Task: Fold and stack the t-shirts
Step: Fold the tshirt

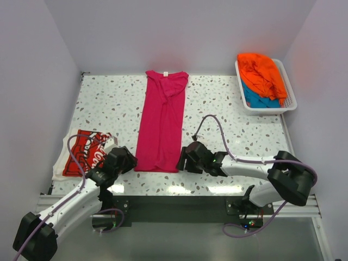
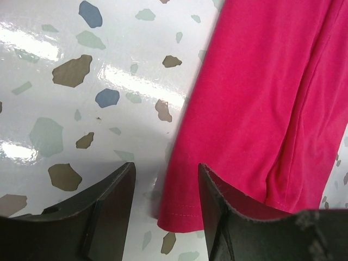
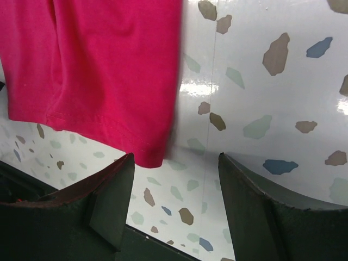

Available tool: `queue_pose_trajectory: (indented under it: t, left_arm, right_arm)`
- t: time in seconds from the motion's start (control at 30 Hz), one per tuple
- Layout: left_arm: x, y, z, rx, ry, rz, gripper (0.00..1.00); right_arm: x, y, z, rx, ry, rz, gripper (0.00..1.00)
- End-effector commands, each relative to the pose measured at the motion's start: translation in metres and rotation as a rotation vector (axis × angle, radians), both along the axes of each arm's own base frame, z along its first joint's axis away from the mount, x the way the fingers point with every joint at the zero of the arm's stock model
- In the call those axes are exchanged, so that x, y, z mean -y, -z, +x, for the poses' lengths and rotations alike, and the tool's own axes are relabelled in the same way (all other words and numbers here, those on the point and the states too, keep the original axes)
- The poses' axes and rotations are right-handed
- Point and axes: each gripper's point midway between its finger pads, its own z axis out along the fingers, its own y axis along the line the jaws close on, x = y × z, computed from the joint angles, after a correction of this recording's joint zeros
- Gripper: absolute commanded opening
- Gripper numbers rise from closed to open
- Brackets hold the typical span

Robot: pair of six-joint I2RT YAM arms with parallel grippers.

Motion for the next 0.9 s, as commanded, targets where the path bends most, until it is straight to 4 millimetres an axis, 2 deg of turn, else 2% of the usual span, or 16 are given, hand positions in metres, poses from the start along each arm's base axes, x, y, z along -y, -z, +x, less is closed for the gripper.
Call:
queue_pose_trajectory:
  t: [0.0,0.1,0.23,0.37,0.43,0.53,0.57,0.6,0.67,0.87]
  left_arm:
    - [-0.001,0.017,-0.020,-0.091,0.018,0.002,0.54]
    - [0.000,0.015,-0.021,-0.097,0.023,-0.002,0.54]
    - [0.004,0.010,-0.019,-0.092,0.039,-0.007,0.54]
    - [0.006,0.007,-0.020,-0.100,0.059,-0.004,0.52]
    - [0.008,0.009,-0.021,-0.106,0.070,-0.004,0.52]
    - [0.009,0.012,-0.023,-0.115,0.078,-0.008,0.51]
    - [0.010,0.013,-0.024,-0.118,0.082,-0.009,0.50]
    - [0.010,0.014,-0.025,-0.122,0.087,-0.006,0.49]
    - [0.014,0.015,-0.026,-0.124,0.104,-0.017,0.47]
    - [0.023,0.012,-0.028,-0.127,0.152,-0.031,0.45]
  right_arm:
    - [-0.010,0.000,0.003,0.012,0.041,0.036,0.66]
    - [-0.015,0.006,-0.002,-0.001,0.024,0.024,0.66]
    - [-0.017,0.017,-0.009,-0.019,0.011,-0.003,0.57]
    - [-0.014,0.028,-0.014,-0.040,0.008,-0.037,0.42]
    - [-0.010,0.032,-0.016,-0.044,0.009,-0.050,0.37]
    - [-0.004,0.036,-0.017,-0.044,0.005,-0.077,0.21]
    - [0.002,0.036,-0.017,-0.036,0.007,-0.107,0.16]
    - [0.007,0.037,-0.018,-0.037,0.009,-0.125,0.07]
    - [0.019,0.034,-0.016,-0.017,0.010,-0.166,0.00]
    - [0.048,0.022,-0.016,0.035,0.012,-0.248,0.00]
